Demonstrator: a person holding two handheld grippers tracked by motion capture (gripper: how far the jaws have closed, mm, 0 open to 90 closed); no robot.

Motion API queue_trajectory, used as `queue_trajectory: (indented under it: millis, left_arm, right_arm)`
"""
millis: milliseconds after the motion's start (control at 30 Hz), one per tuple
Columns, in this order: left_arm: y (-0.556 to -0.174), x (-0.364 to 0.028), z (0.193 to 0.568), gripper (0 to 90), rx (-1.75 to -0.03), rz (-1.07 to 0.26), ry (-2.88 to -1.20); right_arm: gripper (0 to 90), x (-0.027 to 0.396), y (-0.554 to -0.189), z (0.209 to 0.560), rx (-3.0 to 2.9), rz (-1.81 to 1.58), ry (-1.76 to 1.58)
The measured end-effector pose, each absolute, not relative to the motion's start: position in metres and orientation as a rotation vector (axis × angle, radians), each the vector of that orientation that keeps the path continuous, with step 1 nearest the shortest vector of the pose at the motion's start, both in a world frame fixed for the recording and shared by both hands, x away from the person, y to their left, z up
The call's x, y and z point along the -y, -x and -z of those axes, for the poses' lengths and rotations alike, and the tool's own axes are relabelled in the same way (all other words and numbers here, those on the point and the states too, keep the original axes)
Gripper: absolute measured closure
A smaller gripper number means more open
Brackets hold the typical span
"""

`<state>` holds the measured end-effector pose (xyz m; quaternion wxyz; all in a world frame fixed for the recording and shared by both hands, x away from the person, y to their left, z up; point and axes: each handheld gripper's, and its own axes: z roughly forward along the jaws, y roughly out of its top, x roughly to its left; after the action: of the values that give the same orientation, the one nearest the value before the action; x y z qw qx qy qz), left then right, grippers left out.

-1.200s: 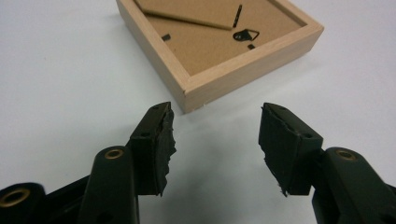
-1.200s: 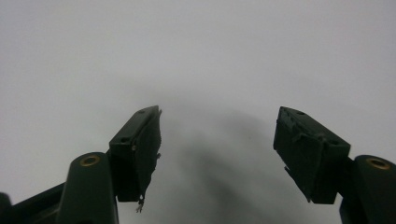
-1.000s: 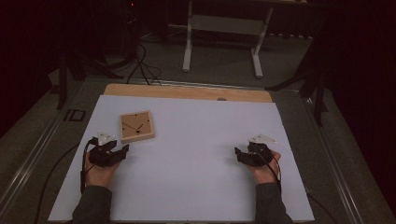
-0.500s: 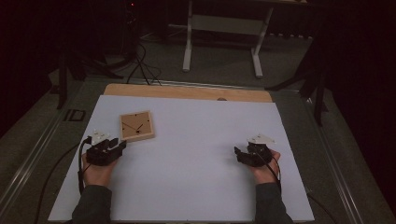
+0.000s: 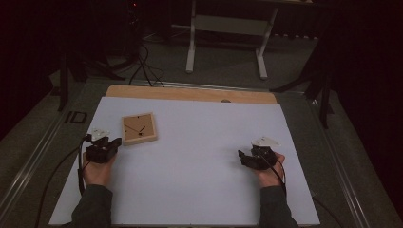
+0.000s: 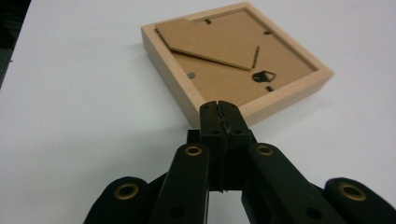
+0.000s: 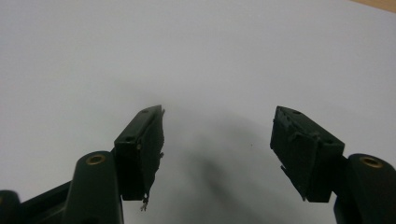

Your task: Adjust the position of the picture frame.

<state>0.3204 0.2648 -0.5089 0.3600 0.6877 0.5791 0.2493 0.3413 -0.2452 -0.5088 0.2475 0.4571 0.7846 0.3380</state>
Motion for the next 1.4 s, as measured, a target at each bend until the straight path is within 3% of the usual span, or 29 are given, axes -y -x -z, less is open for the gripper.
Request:
queue_trajectory:
  millis: [1033, 1400]
  left_arm:
    - [-0.347, -0.251, 0.521, 89.4, -1.418, -0.680, -1.850]
    - [-0.345, -0.242, 0.520, 89.8, -1.404, -0.611, -1.868]
  right_arm:
    - [34.4, 0.247, -0.342, 0.510, -2.144, -0.920, -1.244]
    - [34.7, 0.245, -0.342, 0.511, -2.153, -0.918, -1.238]
